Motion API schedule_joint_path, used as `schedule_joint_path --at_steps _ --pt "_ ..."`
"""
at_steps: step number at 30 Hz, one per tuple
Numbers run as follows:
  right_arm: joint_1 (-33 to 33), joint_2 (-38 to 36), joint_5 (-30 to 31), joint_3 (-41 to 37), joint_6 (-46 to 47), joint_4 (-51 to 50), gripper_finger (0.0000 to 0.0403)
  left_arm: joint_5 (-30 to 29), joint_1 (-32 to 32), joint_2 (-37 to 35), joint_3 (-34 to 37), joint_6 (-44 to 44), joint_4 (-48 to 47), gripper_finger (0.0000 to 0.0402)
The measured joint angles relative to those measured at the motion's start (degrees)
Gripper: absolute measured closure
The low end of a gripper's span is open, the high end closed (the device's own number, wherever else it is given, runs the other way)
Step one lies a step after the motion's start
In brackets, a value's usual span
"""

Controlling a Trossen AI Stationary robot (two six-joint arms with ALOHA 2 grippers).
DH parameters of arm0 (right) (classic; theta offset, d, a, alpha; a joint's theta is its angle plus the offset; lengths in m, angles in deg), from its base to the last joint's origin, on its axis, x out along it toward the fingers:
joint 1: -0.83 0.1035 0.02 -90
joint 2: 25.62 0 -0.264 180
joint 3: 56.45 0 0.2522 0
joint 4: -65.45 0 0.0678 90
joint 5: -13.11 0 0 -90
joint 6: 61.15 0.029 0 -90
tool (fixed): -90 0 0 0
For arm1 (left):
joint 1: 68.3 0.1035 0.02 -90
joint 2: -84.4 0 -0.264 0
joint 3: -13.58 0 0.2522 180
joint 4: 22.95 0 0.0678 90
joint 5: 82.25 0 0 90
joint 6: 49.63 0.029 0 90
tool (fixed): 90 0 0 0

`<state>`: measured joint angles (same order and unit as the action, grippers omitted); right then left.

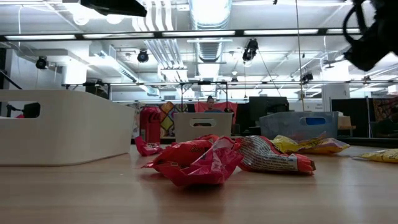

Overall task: Sort candy
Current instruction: Put the orange candy into the black bin

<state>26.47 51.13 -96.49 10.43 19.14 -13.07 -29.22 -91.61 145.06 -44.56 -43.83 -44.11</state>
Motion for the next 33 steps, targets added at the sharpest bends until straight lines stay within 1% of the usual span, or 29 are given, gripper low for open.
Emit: schedule_joint_path --at_steps 3,7,10,13,18,23,26,33 --pt "3.1 0.0 -0.2 -0.2 4.9 0.1 0.0174 0.0 0.0 0.3 0.0 -0.5 0.0 0.0325" --pt "6.5 0.0 -0.6 -1.4 10.1 1.1 0.0172 0.0 0.0 0.5 0.0 -0.8 0.0 0.0325" --pt "7.7 0.0 -0.6 -2.9 12.7 1.5 0.0172 0.0 0.0 0.7 0.0 -0.8 0.0 0.0325" --pt "7.8 0.0 -0.8 -5.2 13.5 3.4 0.0172 0.0 0.0 0.6 0.0 -1.0 0.0 0.0325" --pt "7.7 0.0 -2.7 -9.5 14.4 6.2 0.0172 0.0 0.0 0.6 0.0 -2.4 -0.1 0.0325" --pt "7.8 0.1 -3.4 -12.4 14.6 12.9 0.0172 0.1 0.0 0.7 0.0 -3.5 -0.3 0.0325" --pt "8.0 0.3 -3.4 -14.7 16.3 16.7 0.0172 0.1 0.0 0.6 0.0 -4.0 -0.3 0.0325" --pt "8.4 0.4 -3.9 -17.4 17.4 18.2 0.0176 0.1 0.0 0.7 0.0 -4.9 -0.5 0.0325"
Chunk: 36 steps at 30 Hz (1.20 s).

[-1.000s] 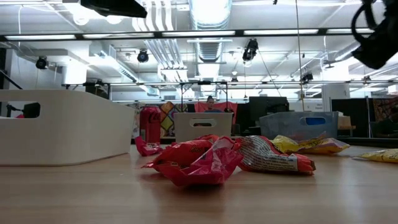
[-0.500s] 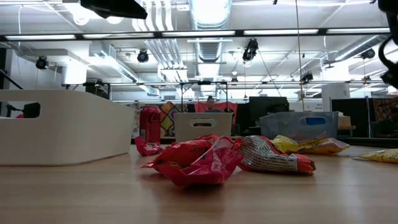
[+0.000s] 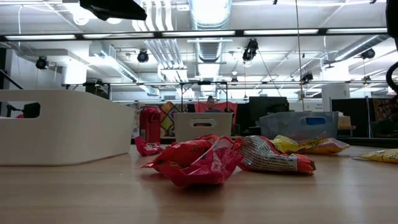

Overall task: Sort candy
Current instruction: Put the orange candy into the black bin

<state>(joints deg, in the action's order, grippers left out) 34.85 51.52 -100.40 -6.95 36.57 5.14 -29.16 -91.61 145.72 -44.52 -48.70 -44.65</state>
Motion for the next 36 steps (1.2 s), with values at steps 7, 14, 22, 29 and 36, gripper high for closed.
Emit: schedule_joint_path --at_steps 7,14,22,29,36 --pt "0.0 0.0 0.4 -0.3 -0.8 0.1 0.0237 0.0 0.0 0.0 0.0 -0.5 0.0 0.0325" --pt "0.0 -0.4 -0.2 0.0 -2.8 0.2 0.0348 0.0 0.0 0.0 0.0 -1.5 0.0 0.0325" --pt "-0.1 -2.9 0.2 4.7 -4.3 -0.7 0.0385 0.0 0.0 0.0 0.0 -2.0 0.0 0.0325" --pt "-1.0 -4.7 8.8 10.1 -6.1 -2.8 0.0385 0.0 0.0 0.0 0.0 -3.4 0.1 0.0325" --pt "-6.4 -4.7 21.9 15.1 -18.4 -2.8 0.0385 0.0 0.0 0.0 0.0 -3.8 0.5 0.0325"
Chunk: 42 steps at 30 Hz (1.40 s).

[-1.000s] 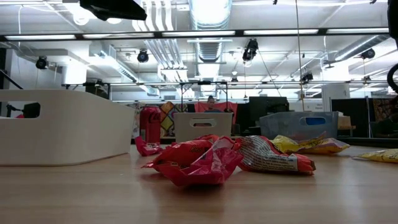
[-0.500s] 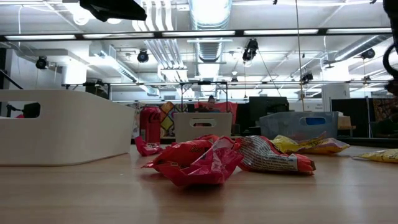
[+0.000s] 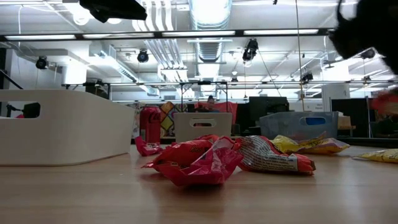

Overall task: Sort candy
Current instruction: Put the orange candy into the black bin

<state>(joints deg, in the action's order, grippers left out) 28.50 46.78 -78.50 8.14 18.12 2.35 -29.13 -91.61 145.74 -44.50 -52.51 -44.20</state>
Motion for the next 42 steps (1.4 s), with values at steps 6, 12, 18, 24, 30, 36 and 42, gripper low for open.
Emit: schedule_joint_path --at_steps 6,12,18,24,30,36,42 --pt "-7.7 0.0 7.9 4.1 -16.0 0.0 0.0385 0.0 0.0 0.0 0.0 -1.3 0.1 0.0325" --pt "-18.8 0.0 15.6 5.9 -31.5 -0.1 0.0385 0.0 0.0 0.0 0.0 -2.2 0.9 0.0325" --pt "-33.2 0.0 20.5 5.9 -42.3 -0.5 0.0385 0.0 0.0 0.0 0.0 -2.9 1.8 0.0325" --pt "-45.6 0.0 25.4 5.0 -48.0 -0.3 0.0385 0.0 0.0 0.0 0.0 -5.7 1.9 0.0325" --pt "-52.6 0.0 22.5 3.1 -51.4 0.5 0.0349 0.0 0.0 0.0 0.0 -8.1 1.9 0.0325" --pt "-53.2 0.0 22.4 2.4 -52.3 1.2 0.0277 0.0 0.0 0.0 0.0 -11.4 1.9 0.0325" --pt "-52.8 0.0 21.1 3.2 -52.3 2.3 0.0221 0.0 0.0 1.3 0.0 -12.9 2.1 0.0325"
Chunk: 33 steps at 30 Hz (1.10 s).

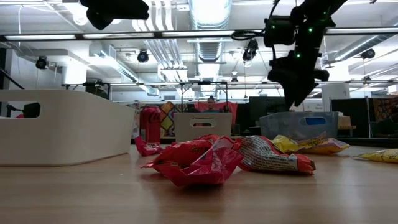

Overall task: Sort candy
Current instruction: Put the orange candy into the black bin

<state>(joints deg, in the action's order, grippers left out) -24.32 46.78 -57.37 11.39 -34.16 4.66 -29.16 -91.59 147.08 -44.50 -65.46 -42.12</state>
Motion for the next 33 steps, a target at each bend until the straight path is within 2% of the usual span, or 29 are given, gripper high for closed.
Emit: schedule_joint_path --at_steps 7,18,21,26,28,33 --pt "3.9 0.0 -7.9 2.0 0.0 1.4 0.0205 0.0 0.0 3.2 0.0 -2.5 0.0 0.0325" --pt "19.3 0.0 -9.7 3.4 -0.1 1.6 0.0213 0.8 0.0 7.2 0.0 -2.9 0.4 0.0325" --pt "24.0 0.0 -9.7 3.3 0.0 1.7 0.0215 7.5 0.0 7.5 0.0 -3.9 0.3 0.0325" --pt "30.8 0.0 -9.6 3.3 0.4 3.2 0.0216 29.7 0.0 7.5 -0.4 -13.5 -0.9 0.0325" --pt "32.7 0.0 -9.5 3.3 1.1 4.1 0.0215 36.4 -0.7 7.8 -1.6 -18.7 -2.5 0.0325" --pt "35.5 0.0 -9.0 3.3 1.4 7.2 0.0219 39.2 -4.8 10.3 -6.3 -24.4 -10.4 0.0325"
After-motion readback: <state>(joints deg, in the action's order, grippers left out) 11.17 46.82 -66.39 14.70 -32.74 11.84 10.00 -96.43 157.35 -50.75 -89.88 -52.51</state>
